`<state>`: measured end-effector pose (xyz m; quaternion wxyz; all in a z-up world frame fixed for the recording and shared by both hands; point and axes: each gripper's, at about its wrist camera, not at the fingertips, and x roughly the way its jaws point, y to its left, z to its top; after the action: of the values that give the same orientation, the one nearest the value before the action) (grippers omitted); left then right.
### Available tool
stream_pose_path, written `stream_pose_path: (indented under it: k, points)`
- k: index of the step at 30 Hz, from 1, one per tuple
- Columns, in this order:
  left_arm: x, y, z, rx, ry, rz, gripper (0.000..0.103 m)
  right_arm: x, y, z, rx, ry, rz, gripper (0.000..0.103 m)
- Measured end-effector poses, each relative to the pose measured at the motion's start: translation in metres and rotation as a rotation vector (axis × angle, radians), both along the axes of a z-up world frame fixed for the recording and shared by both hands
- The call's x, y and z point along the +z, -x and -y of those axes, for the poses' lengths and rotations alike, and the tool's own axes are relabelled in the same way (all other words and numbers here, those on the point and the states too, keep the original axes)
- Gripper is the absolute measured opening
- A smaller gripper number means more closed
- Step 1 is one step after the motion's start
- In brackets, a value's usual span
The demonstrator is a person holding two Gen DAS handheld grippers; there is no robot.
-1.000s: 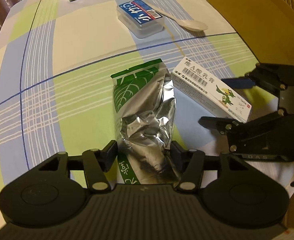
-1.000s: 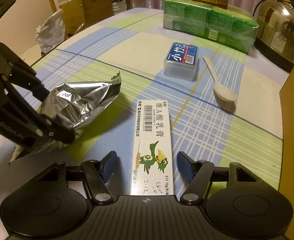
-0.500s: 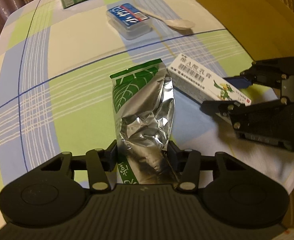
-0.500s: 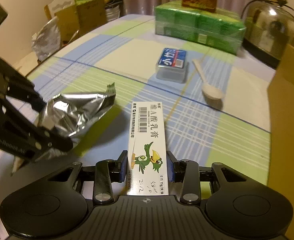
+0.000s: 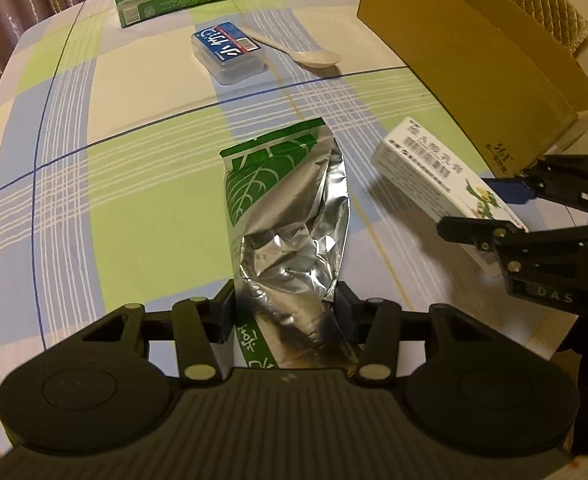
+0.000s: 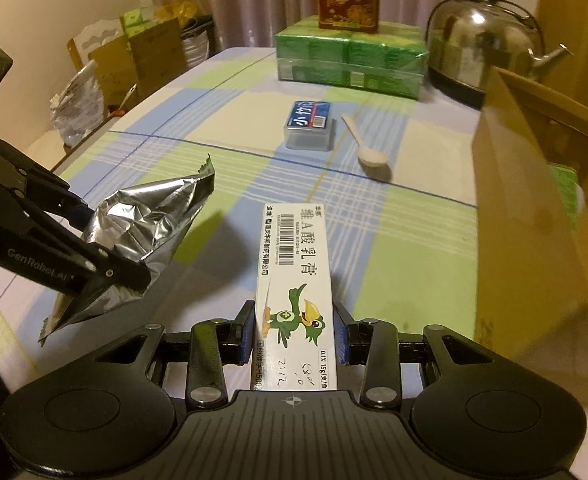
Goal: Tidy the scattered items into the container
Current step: 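Lift the foil sachet with the left tool while the right tool lifts the ointment box, then carry the sachet and ointment box with both tools over the cardboard box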
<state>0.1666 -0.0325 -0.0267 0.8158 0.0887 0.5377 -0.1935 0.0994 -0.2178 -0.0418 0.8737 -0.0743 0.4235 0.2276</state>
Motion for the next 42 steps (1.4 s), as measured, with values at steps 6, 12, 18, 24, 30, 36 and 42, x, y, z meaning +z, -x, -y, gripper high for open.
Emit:
stream_pose_path:
  k: [6, 12, 18, 24, 30, 36, 42]
  points:
    - [0.016, 0.023, 0.010, -0.001, 0.008, 0.026, 0.044, 0.015, 0.023, 0.012, -0.023, -0.012, 0.017, 0.035]
    - [0.033, 0.041, 0.021, -0.016, 0.013, 0.058, 0.044, 0.031, 0.039, 0.022, -0.040, -0.021, 0.053, 0.036]
    - [0.046, 0.052, 0.035, -0.035, 0.018, 0.076, 0.044, 0.045, 0.048, 0.033, -0.059, -0.031, 0.083, 0.035]
    - [0.055, 0.054, 0.053, -0.060, 0.025, 0.090, 0.044, 0.055, 0.053, 0.048, -0.091, -0.040, 0.104, 0.035]
    - [0.061, 0.052, 0.074, -0.091, 0.039, 0.100, 0.044, 0.068, 0.055, 0.069, -0.138, -0.047, 0.135, 0.035]
    - [0.072, 0.045, 0.105, -0.137, 0.075, 0.114, 0.044, 0.086, 0.053, 0.098, -0.203, -0.043, 0.174, 0.036]
    - [0.089, 0.034, 0.146, -0.195, 0.109, 0.139, 0.044, 0.105, 0.042, 0.136, -0.267, -0.029, 0.211, 0.035]
